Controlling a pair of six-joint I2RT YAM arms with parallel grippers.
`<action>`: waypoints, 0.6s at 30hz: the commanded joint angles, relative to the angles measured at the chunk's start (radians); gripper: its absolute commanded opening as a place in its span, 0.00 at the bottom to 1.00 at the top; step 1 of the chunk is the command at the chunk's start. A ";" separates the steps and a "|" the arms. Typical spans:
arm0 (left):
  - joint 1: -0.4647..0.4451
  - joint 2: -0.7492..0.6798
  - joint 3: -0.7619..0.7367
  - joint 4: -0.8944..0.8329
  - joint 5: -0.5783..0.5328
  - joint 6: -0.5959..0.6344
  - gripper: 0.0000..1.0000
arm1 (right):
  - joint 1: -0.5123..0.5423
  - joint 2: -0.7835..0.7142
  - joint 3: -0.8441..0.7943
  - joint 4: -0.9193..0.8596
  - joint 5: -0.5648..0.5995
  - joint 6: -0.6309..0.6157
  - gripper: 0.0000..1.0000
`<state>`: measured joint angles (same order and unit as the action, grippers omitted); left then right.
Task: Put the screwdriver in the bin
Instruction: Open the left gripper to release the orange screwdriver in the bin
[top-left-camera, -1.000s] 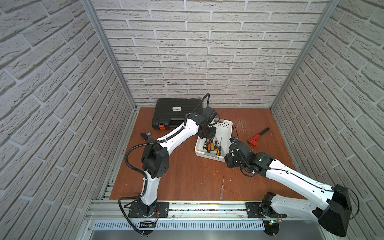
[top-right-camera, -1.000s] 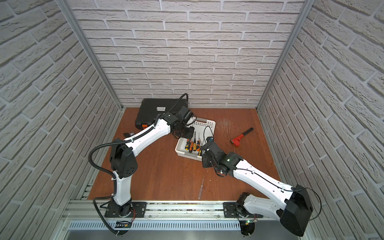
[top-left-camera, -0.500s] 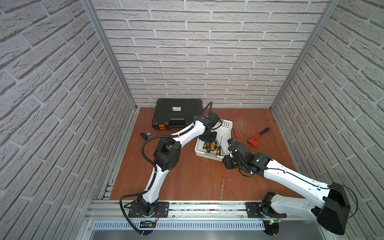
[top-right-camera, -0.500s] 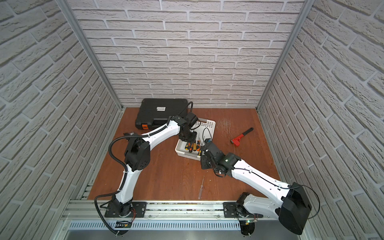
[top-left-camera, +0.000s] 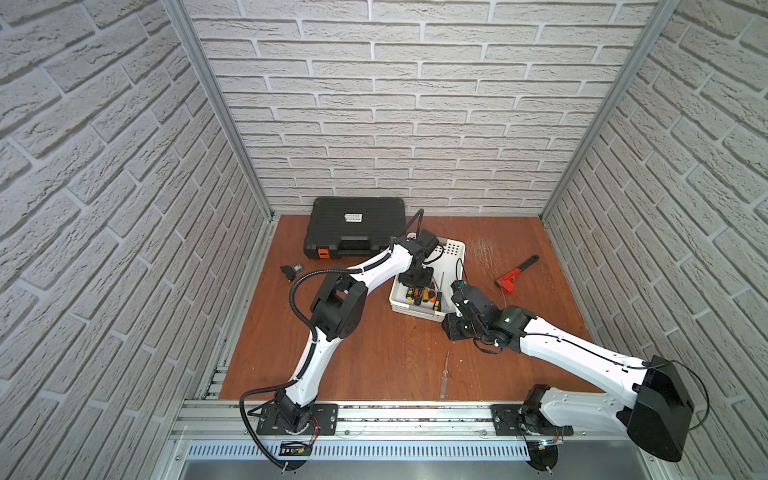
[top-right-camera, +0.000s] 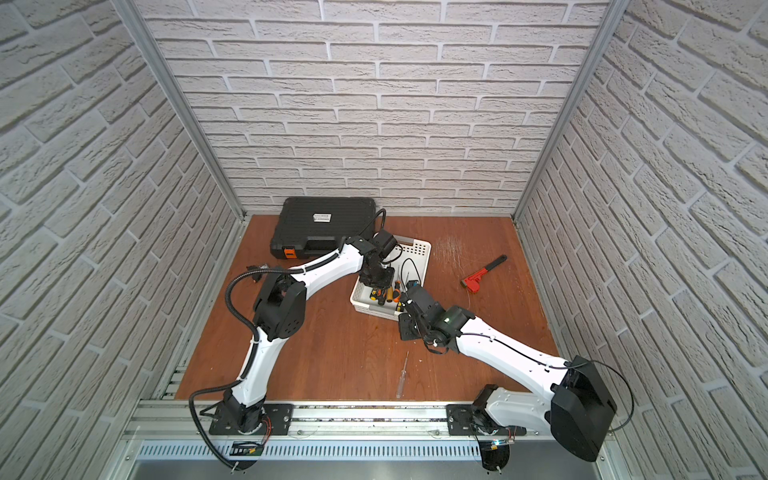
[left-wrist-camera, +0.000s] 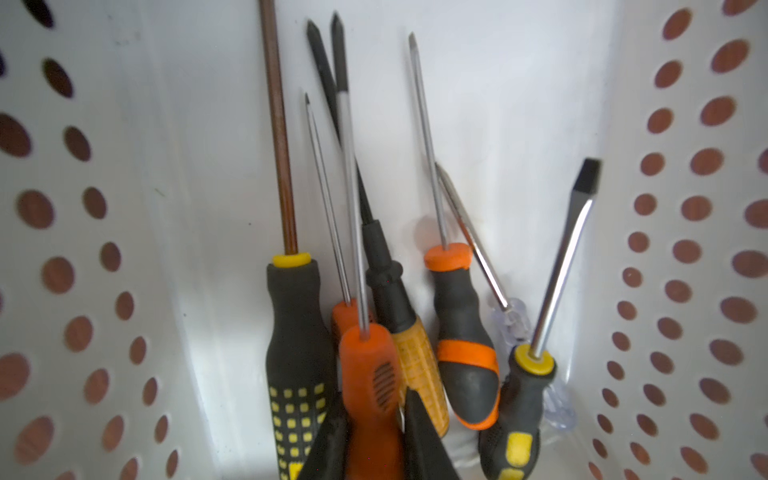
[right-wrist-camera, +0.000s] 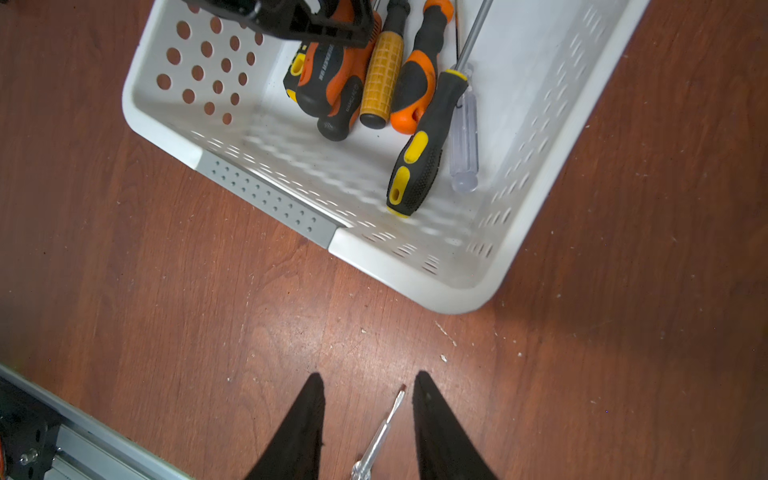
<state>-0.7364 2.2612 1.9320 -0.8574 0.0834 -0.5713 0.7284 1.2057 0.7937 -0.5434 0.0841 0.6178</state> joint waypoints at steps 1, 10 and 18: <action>-0.008 0.017 -0.017 0.022 0.003 -0.008 0.25 | 0.003 0.004 0.005 0.041 -0.009 0.007 0.38; -0.005 -0.067 -0.045 0.037 -0.009 -0.004 0.39 | 0.002 -0.002 0.011 0.018 0.000 0.012 0.38; 0.013 -0.229 -0.121 0.119 0.040 -0.019 0.43 | 0.003 -0.003 0.048 -0.047 0.014 0.011 0.38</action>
<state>-0.7345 2.1334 1.8362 -0.7921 0.0990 -0.5804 0.7284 1.2148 0.8074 -0.5652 0.0830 0.6216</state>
